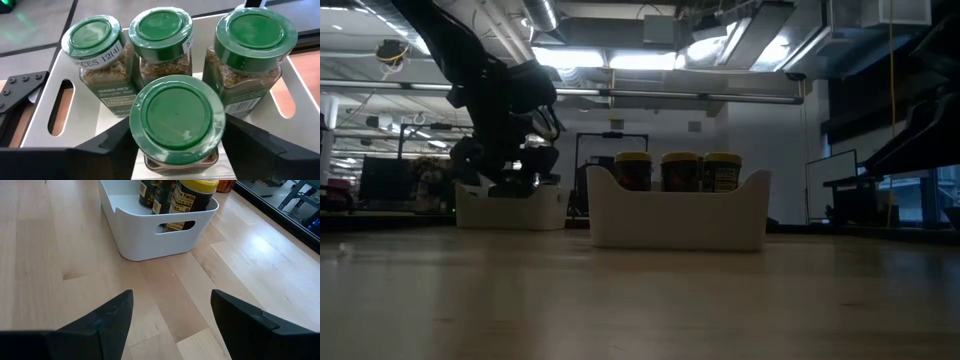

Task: Sort spices by type
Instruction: Put the green seasoning bottle into the top white bin, then put the yellow seasoning bottle into the bottom white bin

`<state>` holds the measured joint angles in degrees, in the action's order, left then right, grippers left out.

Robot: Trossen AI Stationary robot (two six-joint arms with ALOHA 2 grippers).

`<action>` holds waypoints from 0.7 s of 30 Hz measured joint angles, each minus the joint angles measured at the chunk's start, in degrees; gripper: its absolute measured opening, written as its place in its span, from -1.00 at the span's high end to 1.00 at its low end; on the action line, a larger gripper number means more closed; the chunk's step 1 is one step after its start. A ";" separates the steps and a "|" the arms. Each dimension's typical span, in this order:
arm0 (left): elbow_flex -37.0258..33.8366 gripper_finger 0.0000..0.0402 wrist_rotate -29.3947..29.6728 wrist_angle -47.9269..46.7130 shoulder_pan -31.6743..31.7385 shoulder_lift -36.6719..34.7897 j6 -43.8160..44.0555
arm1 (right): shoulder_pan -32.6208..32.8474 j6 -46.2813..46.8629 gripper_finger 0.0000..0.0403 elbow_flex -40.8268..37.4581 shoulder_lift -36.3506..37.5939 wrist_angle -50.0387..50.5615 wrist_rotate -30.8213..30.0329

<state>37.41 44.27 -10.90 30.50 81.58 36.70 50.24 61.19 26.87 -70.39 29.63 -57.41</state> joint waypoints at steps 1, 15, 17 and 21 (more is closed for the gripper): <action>0.00 -0.26 0.00 0.00 -0.02 0.00 0.16 | 0.00 0.00 -0.33 0.00 0.00 -0.02 0.02; 5.47 -0.34 -0.24 -3.66 -2.48 -7.97 -8.96 | -0.02 -0.12 -0.33 0.00 0.00 0.09 0.01; 6.37 -0.34 -0.22 -3.64 -3.54 -10.43 -10.11 | 0.00 -0.12 -0.33 0.00 0.00 0.08 0.02; 7.66 -0.34 -0.22 -3.33 -6.75 -15.06 -12.44 | -0.01 -0.13 -0.33 -0.01 0.00 0.09 0.02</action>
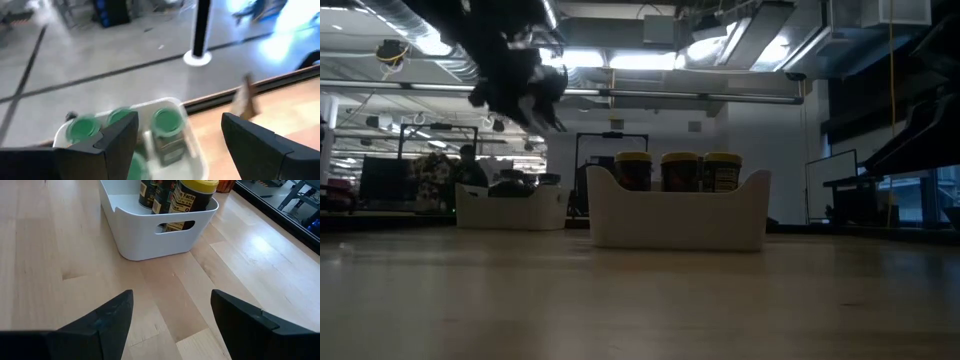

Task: Sort spices by type
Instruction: Put the yellow seasoning bottle into the bottom white bin

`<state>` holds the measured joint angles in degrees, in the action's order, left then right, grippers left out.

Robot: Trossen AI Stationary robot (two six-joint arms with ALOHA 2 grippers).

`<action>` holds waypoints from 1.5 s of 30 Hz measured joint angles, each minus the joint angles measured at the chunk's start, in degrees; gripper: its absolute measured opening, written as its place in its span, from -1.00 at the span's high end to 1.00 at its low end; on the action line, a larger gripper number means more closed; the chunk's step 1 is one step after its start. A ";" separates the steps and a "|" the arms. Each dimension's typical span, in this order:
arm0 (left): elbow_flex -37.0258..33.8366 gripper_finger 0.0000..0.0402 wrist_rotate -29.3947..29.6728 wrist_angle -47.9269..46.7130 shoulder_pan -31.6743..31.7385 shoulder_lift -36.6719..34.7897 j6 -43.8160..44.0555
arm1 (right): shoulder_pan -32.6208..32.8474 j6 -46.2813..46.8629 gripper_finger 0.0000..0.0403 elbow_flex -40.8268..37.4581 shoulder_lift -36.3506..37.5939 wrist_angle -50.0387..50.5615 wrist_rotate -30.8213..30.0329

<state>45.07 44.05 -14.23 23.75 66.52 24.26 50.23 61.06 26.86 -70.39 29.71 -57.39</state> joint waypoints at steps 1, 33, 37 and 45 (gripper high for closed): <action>0.15 -0.34 0.00 0.49 -0.94 -1.01 -0.82 | -0.01 0.00 -0.33 0.01 0.00 0.00 -0.02; 0.14 -0.32 -18.43 52.85 -22.03 14.42 -22.74 | -0.01 -15.85 -0.33 17.55 0.00 6.03 17.11; 0.13 -0.32 -19.10 51.98 -22.03 15.94 -23.63 | -0.20 -13.15 -0.33 25.25 0.02 14.27 27.34; 0.14 -0.32 -19.08 52.00 -22.14 15.85 -24.23 | -5.44 -3.24 -0.33 32.47 0.02 22.00 49.06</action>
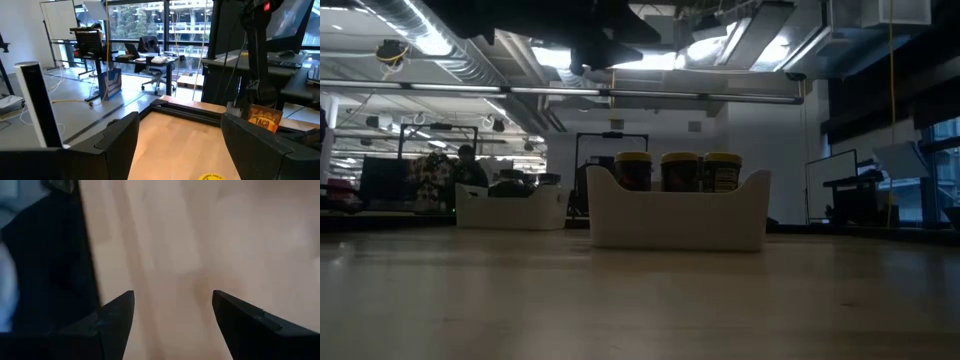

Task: Sort spices by type
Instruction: Put the yellow seasoning bottle into the bottom white bin

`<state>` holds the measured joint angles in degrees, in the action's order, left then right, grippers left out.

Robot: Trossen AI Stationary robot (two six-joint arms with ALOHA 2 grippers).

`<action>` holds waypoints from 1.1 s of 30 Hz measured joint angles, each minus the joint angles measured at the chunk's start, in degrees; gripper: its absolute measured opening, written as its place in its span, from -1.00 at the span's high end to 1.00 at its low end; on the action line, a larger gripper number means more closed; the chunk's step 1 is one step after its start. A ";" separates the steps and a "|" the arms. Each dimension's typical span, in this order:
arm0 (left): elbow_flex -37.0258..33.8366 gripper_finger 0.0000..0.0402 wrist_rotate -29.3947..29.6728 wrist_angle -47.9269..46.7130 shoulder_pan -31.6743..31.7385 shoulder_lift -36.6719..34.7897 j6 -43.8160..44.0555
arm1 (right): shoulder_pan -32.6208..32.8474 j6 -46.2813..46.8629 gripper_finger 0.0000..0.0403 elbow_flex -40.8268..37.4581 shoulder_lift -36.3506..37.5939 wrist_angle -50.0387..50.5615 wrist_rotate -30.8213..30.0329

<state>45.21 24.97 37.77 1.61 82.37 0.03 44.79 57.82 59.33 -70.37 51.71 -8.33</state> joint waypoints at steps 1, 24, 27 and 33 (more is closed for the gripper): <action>0.00 -0.32 0.00 -0.29 -0.09 0.00 0.00 | -0.41 1.34 -0.33 0.02 0.00 0.04 2.55; 0.00 -0.32 0.00 -1.13 -0.40 -0.01 -1.55 | 11.35 39.70 -0.33 0.02 -6.52 -4.43 29.48; 0.00 -0.32 0.02 -0.91 0.38 -0.02 -1.55 | 13.52 39.24 -0.33 0.02 -8.77 -5.73 29.43; 0.00 -0.32 0.01 -0.94 1.79 -0.02 -1.55 | 16.72 38.47 -0.33 0.02 -11.57 -7.12 28.45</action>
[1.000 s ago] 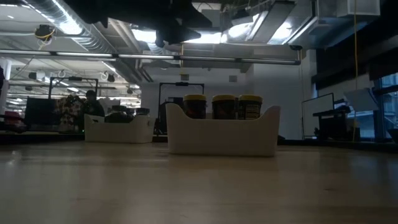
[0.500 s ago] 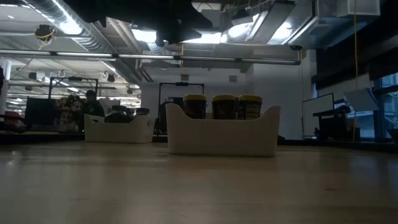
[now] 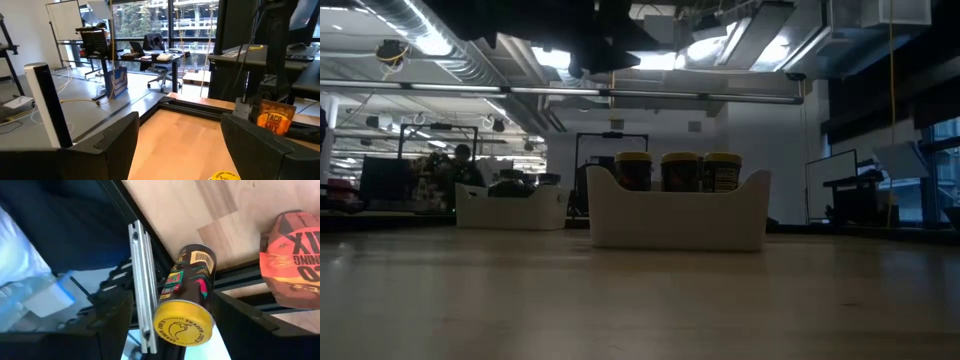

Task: Sort spices by type
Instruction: Put the yellow seasoning bottle into the bottom white bin

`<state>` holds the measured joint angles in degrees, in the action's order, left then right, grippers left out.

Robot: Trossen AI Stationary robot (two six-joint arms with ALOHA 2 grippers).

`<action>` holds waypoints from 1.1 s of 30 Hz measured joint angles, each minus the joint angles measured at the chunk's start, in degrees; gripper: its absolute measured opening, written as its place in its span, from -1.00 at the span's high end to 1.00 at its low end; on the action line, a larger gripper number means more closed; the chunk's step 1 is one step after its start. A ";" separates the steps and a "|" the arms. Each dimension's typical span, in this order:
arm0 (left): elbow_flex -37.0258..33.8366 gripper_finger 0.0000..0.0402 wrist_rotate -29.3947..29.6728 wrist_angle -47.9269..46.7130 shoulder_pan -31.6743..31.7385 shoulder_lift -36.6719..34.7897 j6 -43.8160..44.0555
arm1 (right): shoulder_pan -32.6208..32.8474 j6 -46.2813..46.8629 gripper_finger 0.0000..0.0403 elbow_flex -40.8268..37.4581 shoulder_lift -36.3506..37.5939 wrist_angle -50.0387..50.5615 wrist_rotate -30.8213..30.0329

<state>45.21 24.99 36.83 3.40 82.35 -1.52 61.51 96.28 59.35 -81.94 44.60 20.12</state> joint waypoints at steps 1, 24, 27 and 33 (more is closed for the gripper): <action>0.00 -0.32 -0.01 -0.02 0.14 0.00 0.00 | 0.43 -0.45 -0.33 0.00 -0.40 -0.02 -0.02; 0.00 -0.32 -0.01 0.25 0.42 -0.02 0.21 | 6.67 -5.17 -0.33 0.02 -3.16 0.02 -3.00; 0.00 -0.32 -0.01 0.10 0.42 -0.02 0.24 | 6.37 -5.44 -0.33 0.01 -3.16 -0.08 -2.80; 0.00 -0.32 0.00 -0.15 0.42 -0.02 0.64 | 6.39 -5.49 -0.33 0.00 -3.16 -1.02 -2.62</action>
<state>45.21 24.98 36.69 3.81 82.32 -0.88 67.90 90.79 59.35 -85.10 43.57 17.50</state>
